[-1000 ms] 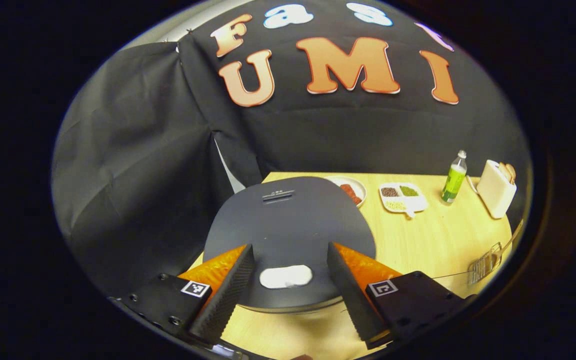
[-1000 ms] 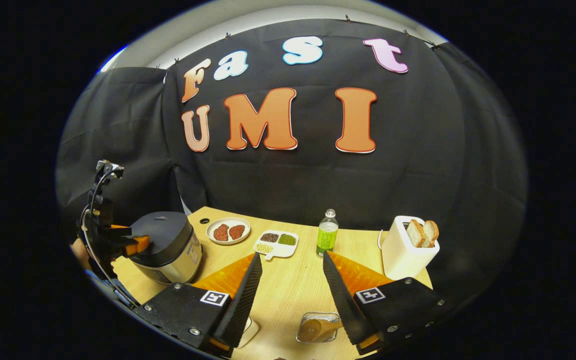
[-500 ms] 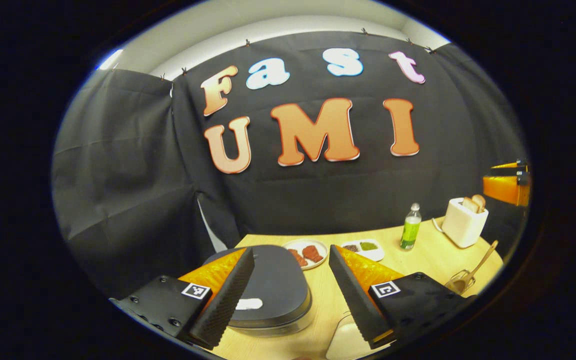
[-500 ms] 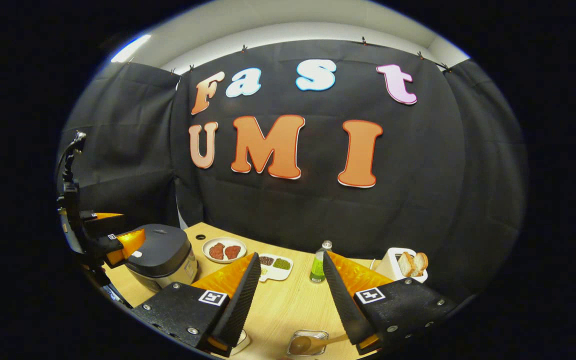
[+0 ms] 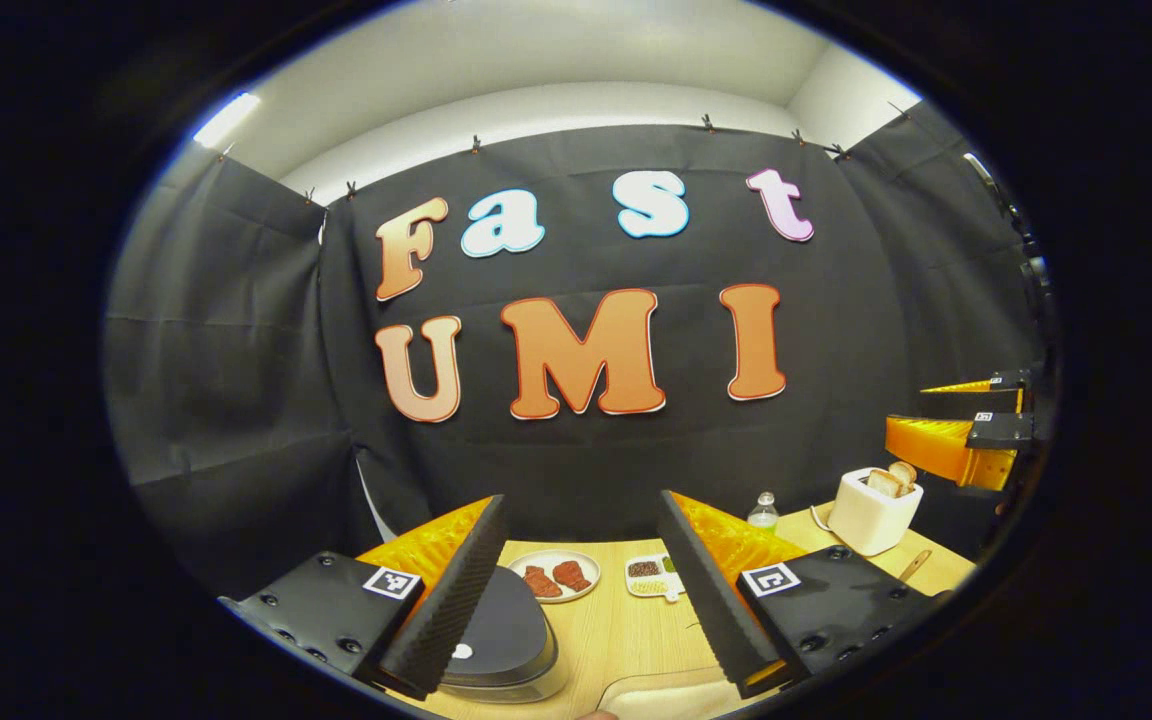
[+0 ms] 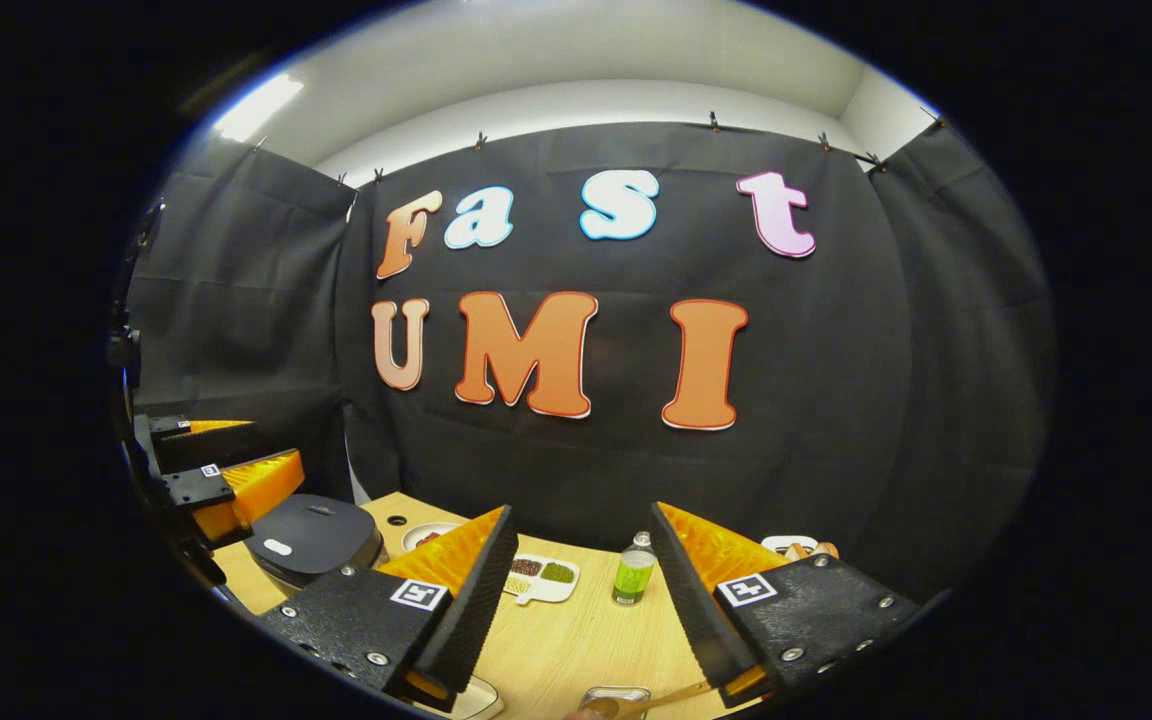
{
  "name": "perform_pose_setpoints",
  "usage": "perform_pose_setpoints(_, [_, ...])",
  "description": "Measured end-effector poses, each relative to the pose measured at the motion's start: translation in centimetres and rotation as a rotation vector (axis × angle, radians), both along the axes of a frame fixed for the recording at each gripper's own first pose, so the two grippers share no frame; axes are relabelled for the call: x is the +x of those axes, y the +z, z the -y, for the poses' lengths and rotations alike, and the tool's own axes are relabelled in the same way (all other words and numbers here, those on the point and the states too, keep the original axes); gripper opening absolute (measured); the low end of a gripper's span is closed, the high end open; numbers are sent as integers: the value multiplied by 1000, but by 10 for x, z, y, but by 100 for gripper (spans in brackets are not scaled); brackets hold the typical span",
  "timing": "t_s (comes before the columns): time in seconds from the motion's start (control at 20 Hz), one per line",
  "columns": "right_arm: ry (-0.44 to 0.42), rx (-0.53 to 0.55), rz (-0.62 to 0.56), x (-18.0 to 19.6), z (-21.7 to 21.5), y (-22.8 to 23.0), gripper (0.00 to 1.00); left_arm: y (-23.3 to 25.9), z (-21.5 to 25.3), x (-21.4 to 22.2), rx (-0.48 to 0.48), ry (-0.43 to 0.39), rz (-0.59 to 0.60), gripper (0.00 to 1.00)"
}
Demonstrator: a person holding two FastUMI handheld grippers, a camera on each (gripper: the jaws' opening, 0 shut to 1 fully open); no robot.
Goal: Close the left gripper, press the button to open the rice cooker; take a wooden spoon from the chopstick holder with the right hand, scoop a spoonful of rice and pour it into the rice cooker, then put the wooden spoon back into the chopstick holder.
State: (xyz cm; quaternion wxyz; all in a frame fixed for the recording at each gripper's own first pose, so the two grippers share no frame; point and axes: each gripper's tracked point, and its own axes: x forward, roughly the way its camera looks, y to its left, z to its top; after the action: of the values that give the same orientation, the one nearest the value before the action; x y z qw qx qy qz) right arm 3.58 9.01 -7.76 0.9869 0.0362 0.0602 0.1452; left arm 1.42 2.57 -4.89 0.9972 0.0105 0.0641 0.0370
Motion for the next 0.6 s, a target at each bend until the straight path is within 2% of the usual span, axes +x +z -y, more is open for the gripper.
perform_pose_setpoints(0.15, [-9,-10,21,-1,2,6,84,3,3,1,13,-7,12,100])
perform_pose_setpoints(0.2, [-11,-6,24,-1,1,8,80,7,3,-2,10,-6,15,100])
perform_pose_setpoints(0.35, [-9,9,37,0,-2,12,89,8,-3,-1,13,2,18,100])
perform_pose_setpoints(0.4, [-7,8,42,-1,-2,13,86,7,-3,-1,12,6,15,100])
perform_pose_setpoints(0.55, [-5,-2,49,4,-1,24,87,5,-6,0,5,11,13,100])
perform_pose_setpoints(0.6, [-4,-2,47,-2,-4,15,87,5,-5,0,1,5,14,100])
